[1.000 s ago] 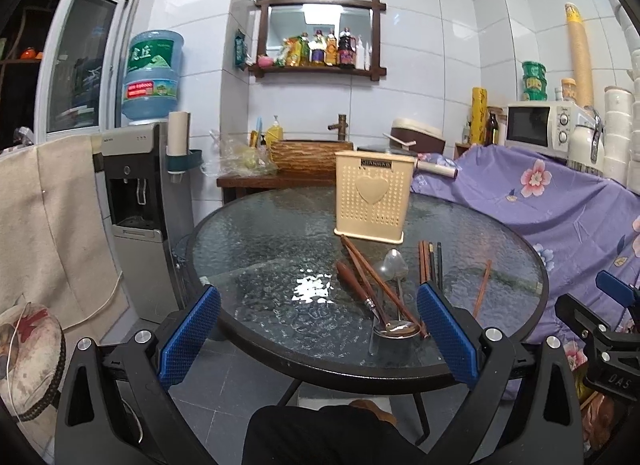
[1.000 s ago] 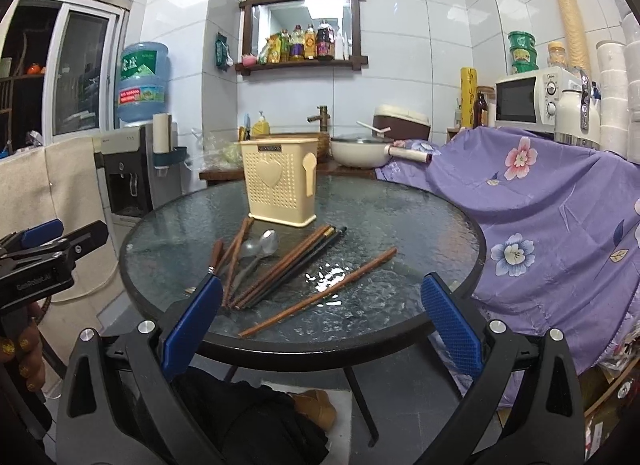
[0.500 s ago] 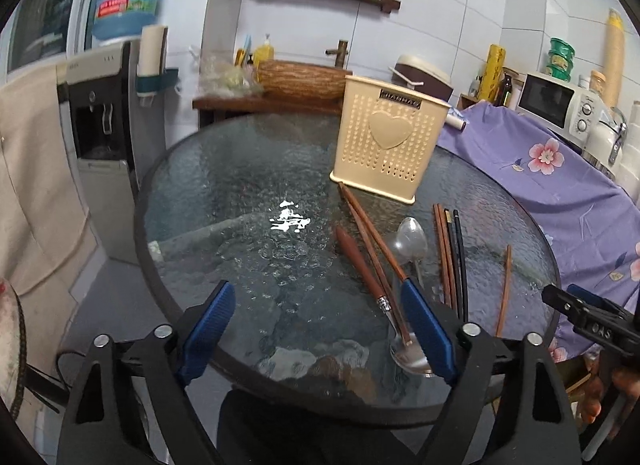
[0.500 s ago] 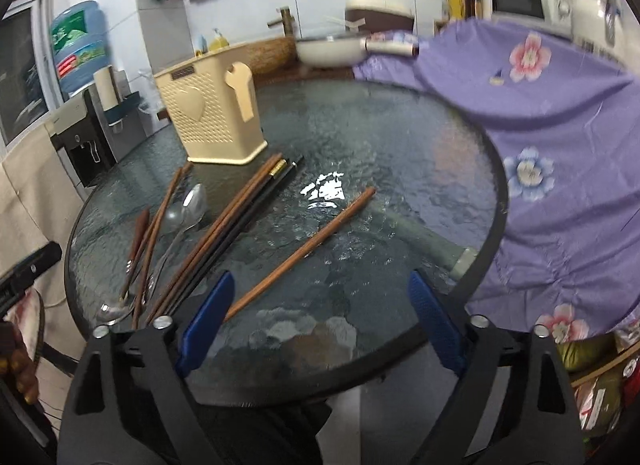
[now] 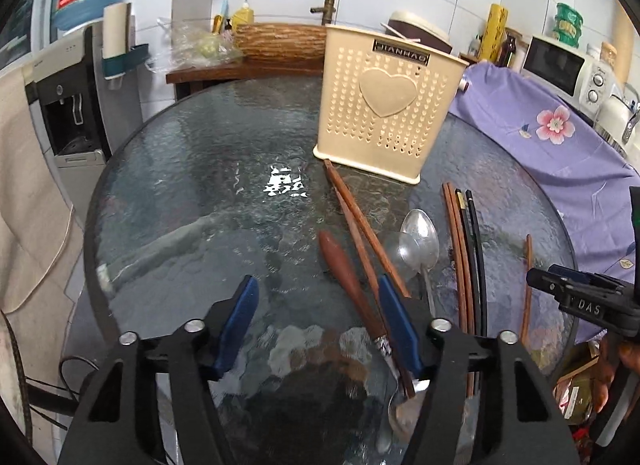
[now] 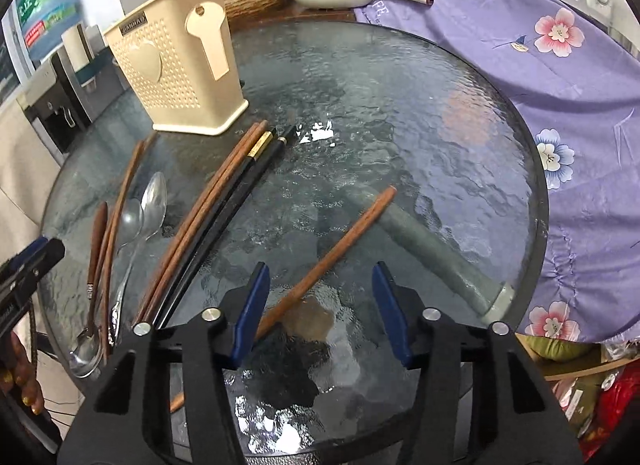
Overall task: Organize utensils
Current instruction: 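Move left tool to the wooden-handled spoon while right tool approaches a wooden chopstick, then close left tool on the spoon handle while right tool closes on the wooden chopstick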
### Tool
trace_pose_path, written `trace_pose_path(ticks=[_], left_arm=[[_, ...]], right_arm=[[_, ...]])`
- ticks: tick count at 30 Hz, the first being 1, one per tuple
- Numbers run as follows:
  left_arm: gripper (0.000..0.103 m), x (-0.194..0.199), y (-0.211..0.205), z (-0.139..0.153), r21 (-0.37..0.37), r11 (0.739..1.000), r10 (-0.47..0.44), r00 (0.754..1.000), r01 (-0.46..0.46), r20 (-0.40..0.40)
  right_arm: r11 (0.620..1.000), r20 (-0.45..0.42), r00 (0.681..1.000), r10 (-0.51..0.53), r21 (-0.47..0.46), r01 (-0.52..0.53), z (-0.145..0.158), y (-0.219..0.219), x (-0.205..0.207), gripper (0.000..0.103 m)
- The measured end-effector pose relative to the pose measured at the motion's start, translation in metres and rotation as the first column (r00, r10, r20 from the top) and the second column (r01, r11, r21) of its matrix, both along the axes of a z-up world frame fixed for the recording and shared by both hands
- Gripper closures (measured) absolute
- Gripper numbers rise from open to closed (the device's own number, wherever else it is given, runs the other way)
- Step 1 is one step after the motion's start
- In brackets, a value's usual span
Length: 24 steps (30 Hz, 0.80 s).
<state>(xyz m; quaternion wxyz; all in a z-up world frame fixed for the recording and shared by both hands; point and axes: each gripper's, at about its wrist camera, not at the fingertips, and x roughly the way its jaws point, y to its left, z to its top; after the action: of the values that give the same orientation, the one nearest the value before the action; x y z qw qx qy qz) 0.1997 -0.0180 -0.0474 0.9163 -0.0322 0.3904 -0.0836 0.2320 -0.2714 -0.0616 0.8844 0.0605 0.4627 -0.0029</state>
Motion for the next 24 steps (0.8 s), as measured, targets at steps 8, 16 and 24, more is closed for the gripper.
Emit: trace_pose_path(ticks=[8, 16, 24], left_arm=[[0.064, 0.029, -0.009, -0.014, -0.014, 0.999, -0.032, 0.994, 0.031, -0.109], [0.074, 0.043, -0.023, -0.022, 0.030, 0.998, -0.042, 0.989, 0.046, -0.141], [0.084, 0.057, -0.034, -0.021, 0.053, 0.996, -0.063, 0.984, 0.072, -0.168]], right_arm=[[1.000, -0.038, 0.999, -0.005, -0.008, 0.005, -0.007, -0.005, 0.011, 0.061], [0.999, -0.044, 0.999, 0.012, -0.033, -0.013, -0.007, 0.002, 0.022, 0.069], [0.999, -0.057, 0.998, 0.038, -0.013, -0.039, -0.006, 0.010, 0.041, 0.078]])
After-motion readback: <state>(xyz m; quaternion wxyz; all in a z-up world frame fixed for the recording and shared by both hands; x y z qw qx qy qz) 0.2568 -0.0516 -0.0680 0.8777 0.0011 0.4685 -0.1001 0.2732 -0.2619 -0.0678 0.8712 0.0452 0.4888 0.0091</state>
